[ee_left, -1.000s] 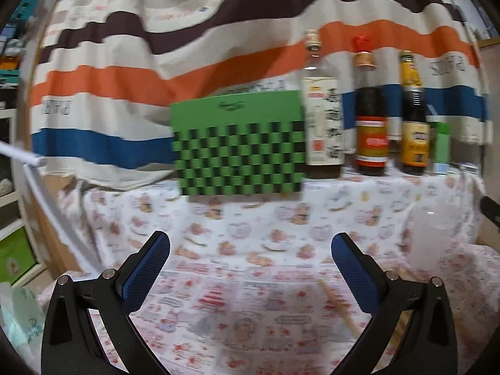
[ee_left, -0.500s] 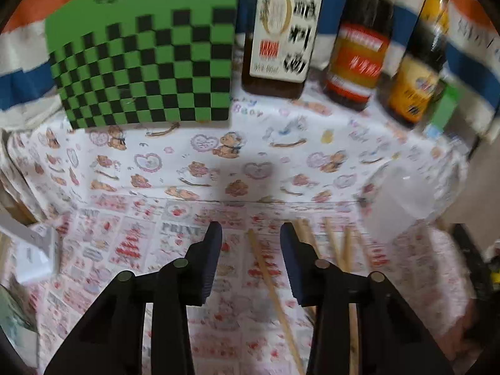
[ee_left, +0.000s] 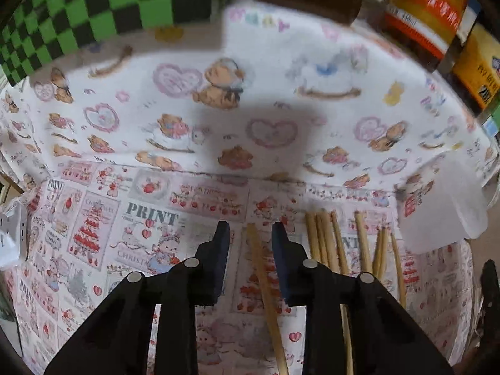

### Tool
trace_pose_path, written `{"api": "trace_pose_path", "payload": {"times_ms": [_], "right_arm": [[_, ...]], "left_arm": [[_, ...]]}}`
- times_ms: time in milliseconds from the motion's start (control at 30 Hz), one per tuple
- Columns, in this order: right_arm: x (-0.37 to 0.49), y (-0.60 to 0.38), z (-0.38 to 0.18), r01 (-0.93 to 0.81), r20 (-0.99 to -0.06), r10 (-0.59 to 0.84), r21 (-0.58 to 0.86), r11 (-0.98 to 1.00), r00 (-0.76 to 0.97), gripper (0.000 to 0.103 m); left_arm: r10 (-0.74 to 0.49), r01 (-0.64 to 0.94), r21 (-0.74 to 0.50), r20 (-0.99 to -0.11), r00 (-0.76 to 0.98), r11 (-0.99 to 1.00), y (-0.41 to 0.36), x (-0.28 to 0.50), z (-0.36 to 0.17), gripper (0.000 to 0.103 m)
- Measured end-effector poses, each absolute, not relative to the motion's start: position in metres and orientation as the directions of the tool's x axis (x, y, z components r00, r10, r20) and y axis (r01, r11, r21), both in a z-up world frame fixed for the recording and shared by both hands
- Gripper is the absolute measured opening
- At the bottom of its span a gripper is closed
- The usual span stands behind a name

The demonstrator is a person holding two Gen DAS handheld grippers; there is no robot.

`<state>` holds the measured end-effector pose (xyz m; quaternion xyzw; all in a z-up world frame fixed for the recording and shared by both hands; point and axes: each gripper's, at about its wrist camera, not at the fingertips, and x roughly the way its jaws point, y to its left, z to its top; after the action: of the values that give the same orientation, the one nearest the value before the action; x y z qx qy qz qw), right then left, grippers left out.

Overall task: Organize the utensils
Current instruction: 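Move both grippers down toward the wooden chopsticks beside the clear cup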

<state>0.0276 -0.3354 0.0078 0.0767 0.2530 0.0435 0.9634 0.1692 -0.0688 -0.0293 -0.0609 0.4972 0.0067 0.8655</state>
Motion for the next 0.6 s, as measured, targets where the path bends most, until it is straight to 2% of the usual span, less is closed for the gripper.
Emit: {"api": "trace_pose_path", "payload": {"times_ms": [133,333,467,500,567,600], "right_arm": [[0.028,-0.337,0.007,-0.032,-0.489,0.118,0.180,0.983,0.864,0.031],[0.034,-0.332,-0.001,-0.045,-0.554,0.151,0.200,0.979,0.818,0.031],[0.035,-0.325,-0.007,-0.052,-0.582,0.168,0.211,0.976,0.795,0.031],[0.036,-0.318,-0.010,-0.069,-0.598,0.176,0.198,0.978,0.782,0.031],[0.038,-0.308,-0.016,-0.084,-0.629,0.174,0.170,0.982,0.758,0.031],[0.039,-0.306,-0.018,-0.086,-0.640,0.172,0.164,0.983,0.749,0.031]], "left_arm": [[-0.008,-0.078,-0.053,-0.873,0.488,0.996,-0.073,0.177,-0.039,0.026],[-0.009,-0.078,-0.051,-0.886,0.464,0.996,-0.076,0.188,-0.050,0.026],[0.005,-0.009,0.001,-0.871,0.490,1.000,-0.089,0.189,-0.051,0.027],[0.003,-0.015,-0.005,-0.871,0.491,1.000,-0.091,0.190,-0.053,0.025],[-0.010,-0.014,-0.019,-0.874,0.485,1.000,-0.095,0.187,-0.050,0.009],[-0.020,-0.012,-0.030,-0.876,0.481,0.999,-0.097,0.186,-0.047,0.008]]}}
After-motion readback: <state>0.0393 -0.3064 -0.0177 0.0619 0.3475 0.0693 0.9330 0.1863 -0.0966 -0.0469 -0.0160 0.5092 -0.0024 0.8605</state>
